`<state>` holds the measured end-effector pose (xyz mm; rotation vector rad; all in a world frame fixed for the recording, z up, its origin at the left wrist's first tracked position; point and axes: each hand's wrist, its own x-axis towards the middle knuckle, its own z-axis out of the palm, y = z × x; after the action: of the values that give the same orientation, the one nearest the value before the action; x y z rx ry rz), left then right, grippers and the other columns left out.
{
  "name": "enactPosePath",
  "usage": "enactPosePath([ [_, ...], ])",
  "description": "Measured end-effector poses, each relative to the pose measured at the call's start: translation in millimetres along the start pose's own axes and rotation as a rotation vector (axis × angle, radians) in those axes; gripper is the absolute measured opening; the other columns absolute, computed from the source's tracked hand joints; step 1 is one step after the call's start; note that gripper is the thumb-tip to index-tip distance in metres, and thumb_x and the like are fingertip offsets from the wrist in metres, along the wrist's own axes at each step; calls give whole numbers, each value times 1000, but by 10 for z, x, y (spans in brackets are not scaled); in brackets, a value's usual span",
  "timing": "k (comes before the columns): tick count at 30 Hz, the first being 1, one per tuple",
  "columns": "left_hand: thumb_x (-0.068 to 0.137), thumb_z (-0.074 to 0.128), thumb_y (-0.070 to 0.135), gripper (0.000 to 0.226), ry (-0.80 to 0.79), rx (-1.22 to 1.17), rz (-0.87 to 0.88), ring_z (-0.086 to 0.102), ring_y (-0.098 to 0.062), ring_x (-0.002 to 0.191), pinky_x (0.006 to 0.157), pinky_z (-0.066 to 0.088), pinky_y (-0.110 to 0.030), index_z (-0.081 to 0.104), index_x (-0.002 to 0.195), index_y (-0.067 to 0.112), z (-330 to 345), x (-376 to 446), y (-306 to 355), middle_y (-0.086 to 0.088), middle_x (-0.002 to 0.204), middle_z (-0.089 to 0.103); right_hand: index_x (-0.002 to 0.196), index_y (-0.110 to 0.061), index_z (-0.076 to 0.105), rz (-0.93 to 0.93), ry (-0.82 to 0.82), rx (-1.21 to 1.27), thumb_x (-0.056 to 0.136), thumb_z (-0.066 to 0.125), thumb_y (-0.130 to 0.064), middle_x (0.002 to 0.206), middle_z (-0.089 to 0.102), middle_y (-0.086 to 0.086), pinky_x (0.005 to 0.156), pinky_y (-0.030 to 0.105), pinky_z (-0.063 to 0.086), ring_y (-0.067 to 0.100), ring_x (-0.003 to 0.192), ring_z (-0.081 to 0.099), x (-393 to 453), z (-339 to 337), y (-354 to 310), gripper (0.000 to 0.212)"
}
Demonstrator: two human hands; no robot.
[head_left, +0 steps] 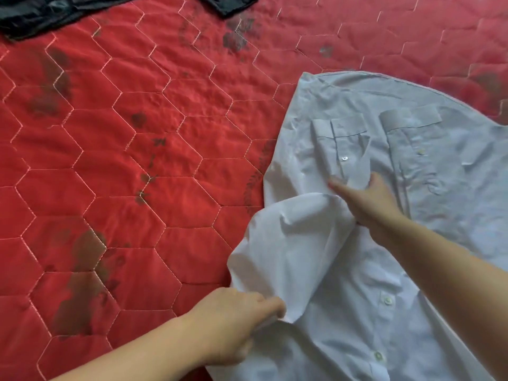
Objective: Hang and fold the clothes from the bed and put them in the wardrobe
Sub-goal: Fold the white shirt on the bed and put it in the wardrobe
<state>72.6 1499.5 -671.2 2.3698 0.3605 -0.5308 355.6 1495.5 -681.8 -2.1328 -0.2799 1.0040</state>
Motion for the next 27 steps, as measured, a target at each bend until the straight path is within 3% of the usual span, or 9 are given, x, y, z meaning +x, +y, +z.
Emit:
enactPosePath([
  [2, 74, 61, 53, 41, 45, -349, -73, 52, -2, 66, 63, 42, -26, 47, 111, 44, -113, 62, 28, 14, 75, 57, 91, -10, 67, 5, -18, 14, 83, 63, -12, 77, 66, 5, 54, 26, 49, 19, 63, 60, 18, 61, -33, 9],
  [3, 71, 62, 57, 36, 227, -488, -129, 51, -1, 62, 63, 44, -22, 54, 104, 43, -210, 126, 20, 14, 70, 55, 84, -9, 65, 57, -27, 67, 84, 56, -4, 70, 62, 5, 53, 26, 48, 20, 60, 57, 21, 69, -51, 11],
  [5, 74, 64, 44, 28, 668, -559, -238, 51, -2, 64, 66, 43, -20, 60, 101, 38, -390, 326, -96, 14, 77, 54, 80, -6, 59, 196, -63, 328, 79, 46, 4, 64, 56, 5, 59, 30, 50, 23, 63, 52, 20, 51, -76, 17],
  [7, 80, 63, 30, 35, 774, -523, -327, 53, -1, 85, 81, 44, -23, 60, 115, 27, -590, 549, -203, 13, 98, 55, 99, -3, 61, 309, -212, 666, 71, 43, 3, 79, 62, 9, 82, 36, 52, 27, 78, 58, 10, -20, -57, 34],
  [10, 84, 71, 35, 31, 429, -619, -437, 56, -9, 90, 78, 44, -23, 61, 113, 29, -694, 772, -319, 11, 104, 58, 105, -5, 67, 313, -393, 851, 66, 42, -3, 97, 68, 11, 91, 42, 53, 27, 92, 67, -37, -151, 9, 46],
  [14, 74, 76, 33, 16, 195, -658, -415, 53, 3, 55, 50, 39, -14, 66, 62, 29, -503, 709, -369, 18, 58, 57, 85, -9, 74, 268, -345, 990, 78, 47, -14, 86, 71, 7, 80, 36, 57, 22, 76, 69, 30, -417, 63, 28],
  [17, 72, 78, 37, 23, 25, -720, -427, 52, 5, 50, 47, 38, -12, 67, 55, 27, -472, 546, -498, 18, 52, 55, 103, -19, 72, 331, -421, 643, 83, 62, -46, 93, 73, 4, 81, 32, 52, 20, 82, 67, 113, -438, 3, 36],
  [22, 56, 83, 46, 31, -237, -762, -581, 66, -6, 60, 55, 50, -21, 75, 70, 20, -478, 316, -715, 7, 65, 70, 120, -12, 62, 114, -441, 496, 97, 49, -17, 100, 67, 5, 87, 36, 53, 18, 86, 66, 346, -410, -517, 27],
  [27, 64, 81, 40, 28, -217, -938, -633, 73, -10, 81, 65, 55, -22, 79, 88, 26, -380, 250, -793, 1, 86, 77, 90, -14, 64, 119, -327, 566, 98, 45, -21, 68, 69, 4, 54, 29, 57, 17, 57, 67, 595, -451, -758, 22],
])
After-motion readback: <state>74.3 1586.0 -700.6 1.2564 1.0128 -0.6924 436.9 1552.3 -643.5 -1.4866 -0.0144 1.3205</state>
